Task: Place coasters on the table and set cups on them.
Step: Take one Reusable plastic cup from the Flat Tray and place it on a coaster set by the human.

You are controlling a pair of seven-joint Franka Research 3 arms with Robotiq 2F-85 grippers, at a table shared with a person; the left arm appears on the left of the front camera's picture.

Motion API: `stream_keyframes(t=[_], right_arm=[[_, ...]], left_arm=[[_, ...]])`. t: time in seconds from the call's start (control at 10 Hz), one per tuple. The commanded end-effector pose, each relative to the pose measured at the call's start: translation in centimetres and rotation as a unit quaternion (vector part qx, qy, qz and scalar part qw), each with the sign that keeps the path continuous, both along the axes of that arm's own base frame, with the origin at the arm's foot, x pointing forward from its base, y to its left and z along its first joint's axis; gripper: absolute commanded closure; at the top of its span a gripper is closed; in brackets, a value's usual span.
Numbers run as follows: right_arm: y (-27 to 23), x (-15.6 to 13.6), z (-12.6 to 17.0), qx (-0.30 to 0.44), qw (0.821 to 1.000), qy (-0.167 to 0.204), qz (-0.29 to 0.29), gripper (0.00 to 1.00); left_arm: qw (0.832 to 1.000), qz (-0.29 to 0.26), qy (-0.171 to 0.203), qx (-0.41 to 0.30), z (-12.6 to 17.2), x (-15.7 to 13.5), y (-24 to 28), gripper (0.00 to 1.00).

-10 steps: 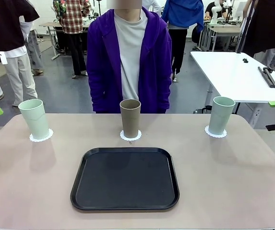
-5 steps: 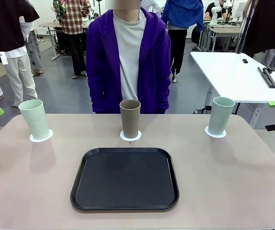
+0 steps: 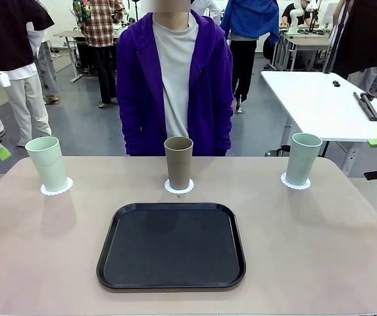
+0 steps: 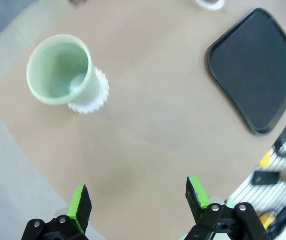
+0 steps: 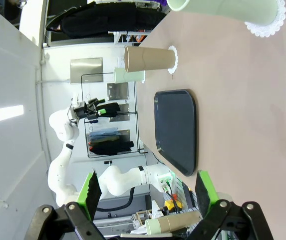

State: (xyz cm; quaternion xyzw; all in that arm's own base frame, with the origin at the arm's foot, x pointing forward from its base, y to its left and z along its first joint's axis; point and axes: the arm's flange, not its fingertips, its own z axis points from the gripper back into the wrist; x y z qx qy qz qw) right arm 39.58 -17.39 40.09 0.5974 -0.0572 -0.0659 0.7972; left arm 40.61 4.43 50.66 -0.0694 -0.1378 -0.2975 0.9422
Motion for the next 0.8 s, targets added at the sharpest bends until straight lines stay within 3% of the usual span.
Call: stream_keyframes(t=[0.0, 0.1, 0.2, 0.4, 0.6, 0.7], right_arm=[[0.1, -0.1, 0.1, 0.000, 1.000, 0.001, -0.003, 0.00], [0.1, -0.1, 0.1, 0.000, 1.000, 0.001, -0.003, 0.00], [0.1, -0.1, 0.1, 0.000, 1.000, 0.001, -0.003, 0.00], [0.1, -0.1, 0.1, 0.000, 1.000, 0.001, -0.003, 0.00], [0.1, -0.1, 0.1, 0.000, 1.000, 0.001, -0.003, 0.00], [0.1, -0.1, 0.1, 0.000, 1.000, 0.001, -0.003, 0.00]], left_arm=[[0.995, 0.092, 0.030, -0.023, -0.4, -3.0, -1.3, 0.00], [0.992, 0.099, 0.070, -0.023, -1.5, -3.7, -1.3, 0.00], [0.990, 0.111, 0.082, -0.015, -2.6, -4.4, -1.2, 0.00], [0.992, 0.105, 0.064, -0.027, -2.4, -3.9, -0.9, 0.00], [0.990, 0.112, 0.076, -0.025, -3.2, -4.4, -1.0, 0.00], [0.978, 0.094, 0.090, -0.164, -4.0, -4.0, 1.0, 0.00]])
